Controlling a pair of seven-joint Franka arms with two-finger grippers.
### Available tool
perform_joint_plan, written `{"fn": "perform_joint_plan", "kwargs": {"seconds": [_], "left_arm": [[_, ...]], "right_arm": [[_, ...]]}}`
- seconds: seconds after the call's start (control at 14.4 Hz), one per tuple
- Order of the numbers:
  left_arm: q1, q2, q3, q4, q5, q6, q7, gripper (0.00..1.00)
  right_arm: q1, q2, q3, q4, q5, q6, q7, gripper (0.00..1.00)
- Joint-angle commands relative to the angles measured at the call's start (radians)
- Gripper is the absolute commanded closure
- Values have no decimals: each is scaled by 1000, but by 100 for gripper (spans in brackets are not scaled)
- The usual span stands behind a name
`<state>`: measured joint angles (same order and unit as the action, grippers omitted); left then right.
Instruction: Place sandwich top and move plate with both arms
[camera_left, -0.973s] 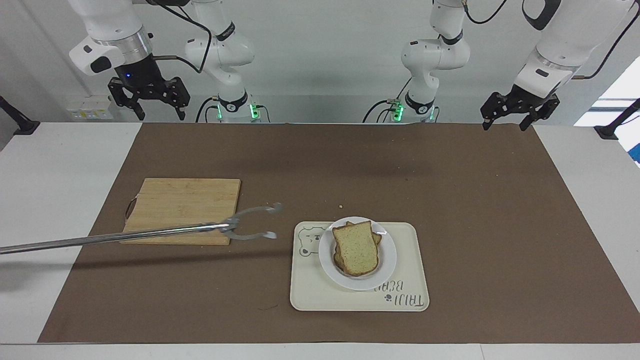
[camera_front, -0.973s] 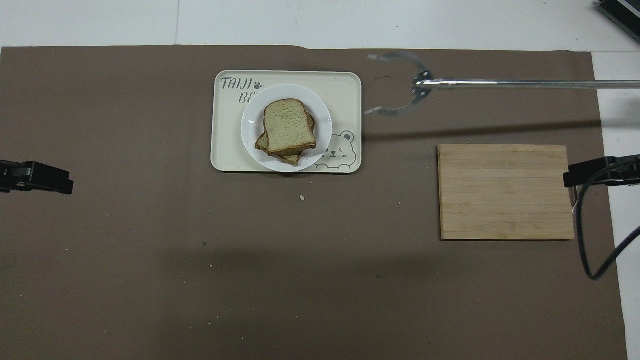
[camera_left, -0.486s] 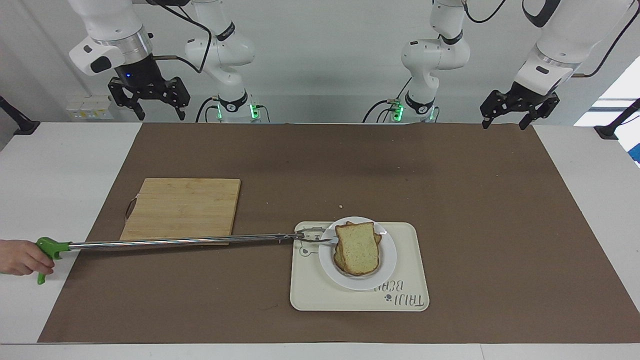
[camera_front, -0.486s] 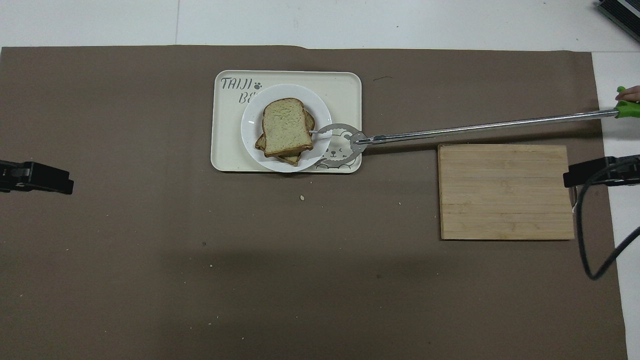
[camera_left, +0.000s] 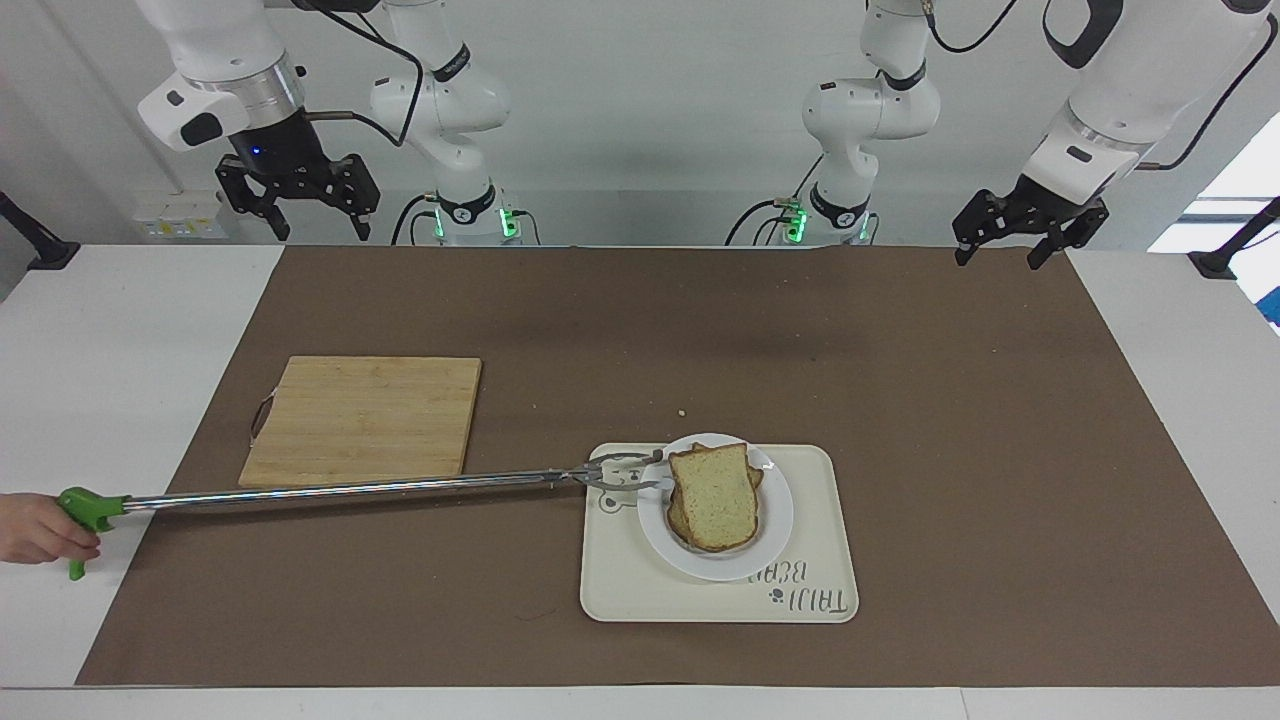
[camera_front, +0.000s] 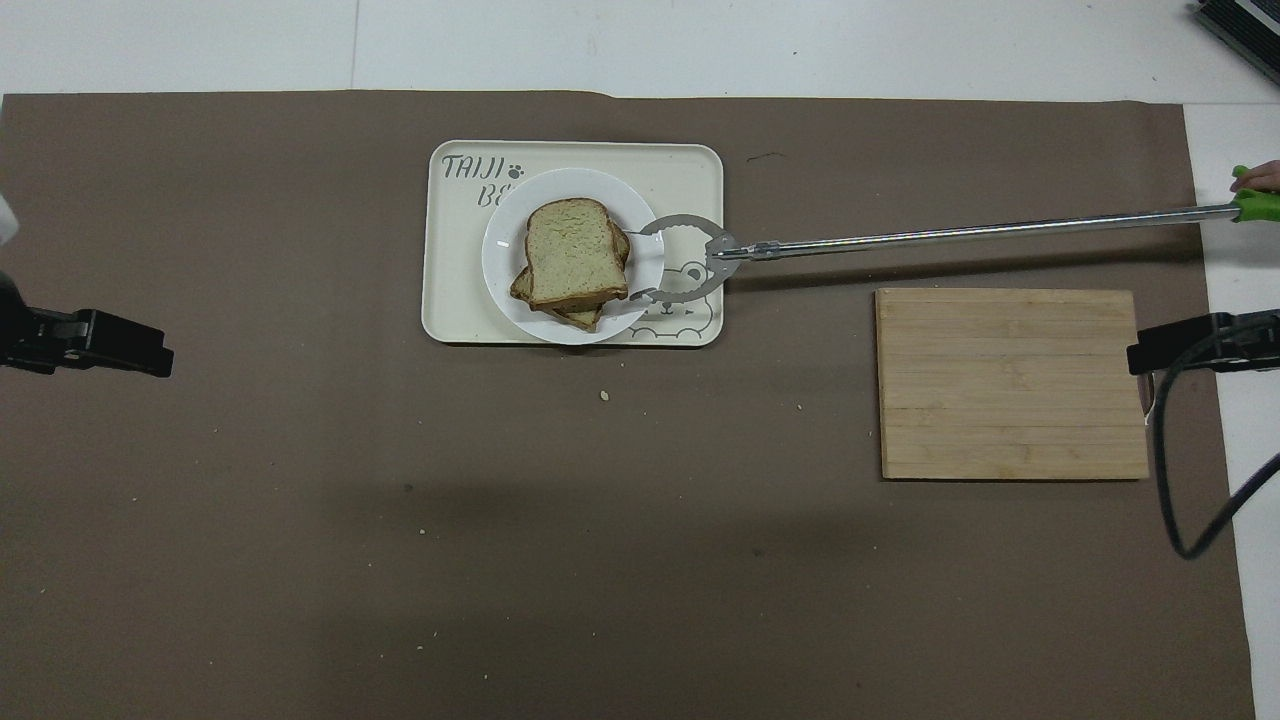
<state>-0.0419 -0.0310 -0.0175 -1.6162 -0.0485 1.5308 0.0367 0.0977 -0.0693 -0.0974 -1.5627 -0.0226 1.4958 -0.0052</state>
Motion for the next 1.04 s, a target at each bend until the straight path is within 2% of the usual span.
{"fn": "perform_joint_plan", "kwargs": {"seconds": [0.0,0.97], "left_arm": [[4,23,-1,30,-7,-1,5,0],[7,5,-5,38,15,-21,-3,0]], "right_arm": [[-16,-20,7,-20,-10,-5,-32,0],[-15,-21,7,-22,-10,-5,-32,0]]}}
